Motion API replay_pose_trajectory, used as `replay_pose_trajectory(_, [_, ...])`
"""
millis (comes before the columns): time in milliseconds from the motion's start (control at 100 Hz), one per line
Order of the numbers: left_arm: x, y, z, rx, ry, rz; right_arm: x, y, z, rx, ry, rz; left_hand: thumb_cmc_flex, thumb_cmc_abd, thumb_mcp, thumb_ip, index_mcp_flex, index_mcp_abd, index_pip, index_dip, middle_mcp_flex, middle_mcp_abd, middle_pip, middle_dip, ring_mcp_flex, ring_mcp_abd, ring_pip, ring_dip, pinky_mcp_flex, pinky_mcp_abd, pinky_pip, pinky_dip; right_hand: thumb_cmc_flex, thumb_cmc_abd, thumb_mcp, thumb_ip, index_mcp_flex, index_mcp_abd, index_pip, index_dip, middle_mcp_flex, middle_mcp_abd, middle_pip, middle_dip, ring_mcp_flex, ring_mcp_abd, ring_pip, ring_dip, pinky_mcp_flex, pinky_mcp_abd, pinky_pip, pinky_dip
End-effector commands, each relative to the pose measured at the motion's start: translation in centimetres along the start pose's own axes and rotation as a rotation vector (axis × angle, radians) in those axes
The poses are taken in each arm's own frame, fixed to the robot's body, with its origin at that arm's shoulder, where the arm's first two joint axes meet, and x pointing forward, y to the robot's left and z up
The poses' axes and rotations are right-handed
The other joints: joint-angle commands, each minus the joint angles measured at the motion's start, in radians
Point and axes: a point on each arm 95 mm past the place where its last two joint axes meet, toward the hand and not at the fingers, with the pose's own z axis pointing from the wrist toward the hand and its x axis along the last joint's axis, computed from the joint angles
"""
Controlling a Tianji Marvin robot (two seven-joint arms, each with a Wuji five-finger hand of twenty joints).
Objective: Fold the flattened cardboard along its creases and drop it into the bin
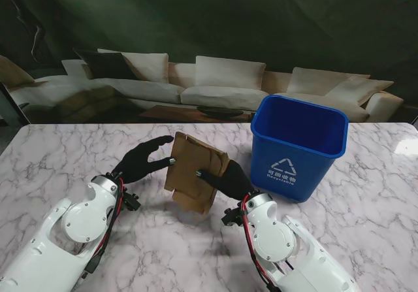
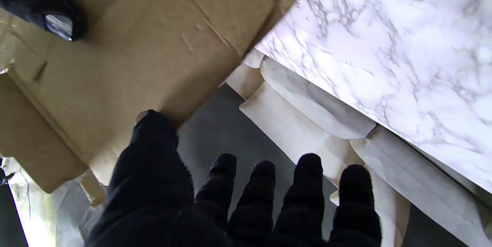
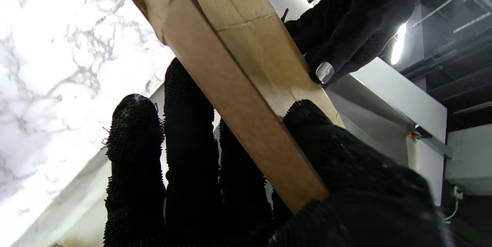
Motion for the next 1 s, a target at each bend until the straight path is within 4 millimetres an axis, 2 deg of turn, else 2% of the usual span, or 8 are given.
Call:
replay_pose_trajectory(0, [-0.7,0.1,-0.1,0.01,-0.02,0.002,0.7,1.3,0.4,-0.017,0.028,-0.026,0.03,0.037,0.033,0.02,-0.046,-0.008,-0.014,-0.015,-0.027,0.0,0.001,0.017,-0.008,-0.017,0.019,0.016,-0.001,0.025,-0.018,0.028,0.113,0.047,0.093,0.011,0.103,-0.136,0.182,0.073,0.037,-0.047,0.09,0.029,0.069,-0.037,0.063,0.024,0.014,0.018,0.033,0.013])
replay_pose_trajectory(110, [-1.2,-0.2,-0.2,0.016,-0.042,-0.003,1.5,3.0,0.9,-0.039,0.057,-0.066,0.03,0.051,0.034,0.021,-0.031,0.0,-0.005,-0.01,0.017,0.006,0.021,0.054,0.017,-0.009,0.035,0.046,0.01,0.029,0.014,0.081,0.113,0.047,0.093,0.01,0.106,-0.136,0.179,0.074,0.038,-0.048,0.089,0.031,0.069,-0.037,0.06,0.023,0.012,0.018,0.032,0.012])
replay_pose_trajectory(200, [-1.4,-0.2,-0.1,0.011,-0.055,-0.016,2.4,4.8,1.3,-0.064,0.09,-0.098,0.035,0.068,0.032,0.02,0.009,0.008,0.016,0.002,0.071,0.007,0.045,0.091,0.048,-0.01,0.055,0.075,0.019,0.027,0.051,0.116,0.112,0.048,0.091,0.01,0.106,-0.136,0.178,0.075,0.037,-0.048,0.087,0.032,0.068,-0.038,0.058,0.022,0.012,0.017,0.032,0.011])
replay_pose_trajectory(240, [-1.5,-0.1,-0.1,0.007,-0.061,-0.018,2.9,5.6,1.4,-0.073,0.105,-0.107,0.038,0.075,0.032,0.018,0.049,0.011,0.034,0.013,0.102,0.007,0.059,0.112,0.07,-0.008,0.07,0.093,0.022,0.027,0.072,0.131,0.112,0.047,0.091,0.01,0.106,-0.136,0.178,0.075,0.037,-0.048,0.086,0.032,0.068,-0.038,0.058,0.022,0.011,0.016,0.031,0.011])
replay_pose_trajectory(370, [-1.6,0.4,0.1,-0.037,-0.094,-0.026,4.7,8.7,1.7,-0.105,0.166,-0.159,0.043,0.089,0.031,0.015,0.096,0.023,0.048,0.024,0.155,0.016,0.077,0.142,0.097,0.003,0.087,0.119,0.025,0.031,0.108,0.145,0.11,0.048,0.088,0.01,0.106,-0.137,0.177,0.077,0.039,-0.053,0.079,0.031,0.069,-0.042,0.053,0.02,0.011,0.011,0.03,0.01])
replay_pose_trajectory(600, [-1.4,1.1,0.6,-0.094,-0.109,-0.023,7.5,14.8,1.1,-0.099,0.235,-0.273,0.039,0.098,0.029,0.013,0.099,0.024,0.043,0.025,0.147,0.022,0.064,0.15,0.087,0.009,0.083,0.13,0.015,0.03,0.122,0.143,0.11,0.048,0.084,0.011,0.114,-0.144,0.17,0.076,0.042,-0.055,0.065,0.031,0.064,-0.038,0.036,0.016,0.004,0.007,0.023,0.006])
replay_pose_trajectory(820, [-1.0,1.2,0.5,-0.117,-0.087,0.006,6.9,19.7,-0.9,-0.123,0.218,-0.397,0.036,0.103,0.029,0.011,0.111,0.023,0.045,0.028,0.149,0.023,0.053,0.149,0.086,0.009,0.075,0.13,0.014,0.031,0.126,0.137,0.104,0.053,0.079,0.012,0.12,-0.163,0.158,0.088,0.041,-0.062,0.046,0.032,0.048,-0.034,0.016,0.015,-0.016,0.0,0.008,0.001])
replay_pose_trajectory(990, [-0.7,1.4,0.4,-0.119,-0.088,-0.003,5.7,22.5,-2.6,-0.16,0.186,-0.448,0.036,0.108,0.029,0.011,0.12,0.025,0.047,0.031,0.149,0.024,0.049,0.148,0.084,0.011,0.073,0.13,0.012,0.032,0.127,0.133,0.102,0.054,0.073,0.015,0.128,-0.182,0.146,0.101,0.04,-0.066,0.033,0.034,0.039,-0.029,0.001,0.015,-0.031,-0.003,-0.003,-0.001])
